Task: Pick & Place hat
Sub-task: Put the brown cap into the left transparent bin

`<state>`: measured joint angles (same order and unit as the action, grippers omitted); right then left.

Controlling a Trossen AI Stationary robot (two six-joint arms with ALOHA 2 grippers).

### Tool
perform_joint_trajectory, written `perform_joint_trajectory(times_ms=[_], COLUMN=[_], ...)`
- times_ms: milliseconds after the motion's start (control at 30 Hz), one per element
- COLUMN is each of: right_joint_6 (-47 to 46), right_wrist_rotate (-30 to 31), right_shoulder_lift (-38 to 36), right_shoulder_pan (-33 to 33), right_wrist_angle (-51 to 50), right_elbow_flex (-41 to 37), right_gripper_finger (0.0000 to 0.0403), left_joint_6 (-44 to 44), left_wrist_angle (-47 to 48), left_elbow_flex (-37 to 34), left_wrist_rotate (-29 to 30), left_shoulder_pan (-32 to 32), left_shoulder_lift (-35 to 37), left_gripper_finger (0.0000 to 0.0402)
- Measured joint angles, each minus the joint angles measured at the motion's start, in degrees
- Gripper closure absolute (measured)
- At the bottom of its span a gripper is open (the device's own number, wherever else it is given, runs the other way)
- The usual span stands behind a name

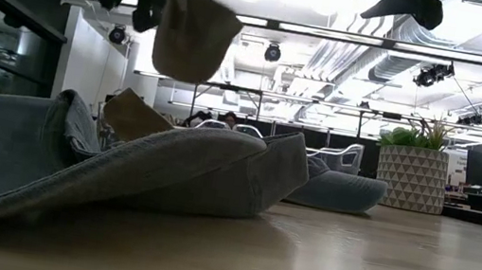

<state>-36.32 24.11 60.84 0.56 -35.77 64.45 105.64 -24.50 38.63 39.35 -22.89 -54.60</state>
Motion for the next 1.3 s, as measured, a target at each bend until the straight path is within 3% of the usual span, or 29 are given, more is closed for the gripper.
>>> perform_joint_trajectory(times_ms=[133, 500, 700, 933, 1300], right_joint_6=[-1.12, -1.75, -2.72, -4.11, -5.42], right_wrist_rotate=[0.59, 2.60, 2.98, 2.76, 1.91], right_shoulder_lift=[0.00, 0.21, 0.80, 1.95, 3.23], right_shoulder_pan=[-0.02, -0.17, -0.17, -0.17, -0.17], right_wrist_angle=[-0.02, -0.02, -0.20, -0.68, -1.75], right_elbow_flex=[0.00, 0.00, 0.00, 0.00, -0.02], right_gripper_finger=[0.0224, 0.0226, 0.0224, 0.0224, 0.0225], left_joint_6=[6.64, 12.58, 16.27, 22.15, 32.68], left_wrist_angle=[-3.55, -7.50, -12.91, -18.94, -23.36], left_elbow_flex=[-2.86, -3.13, -3.13, -3.10, -3.06], left_wrist_rotate=[5.02, 6.62, 7.56, 21.41, 30.40], left_shoulder_pan=[0.02, 0.02, 0.06, 4.10, 8.04], left_shoulder_lift=[0.60, -4.23, -10.21, -16.01, -22.27], left_gripper_finger=[0.0401, 0.0401, 0.0401, 0.0401, 0.0401])
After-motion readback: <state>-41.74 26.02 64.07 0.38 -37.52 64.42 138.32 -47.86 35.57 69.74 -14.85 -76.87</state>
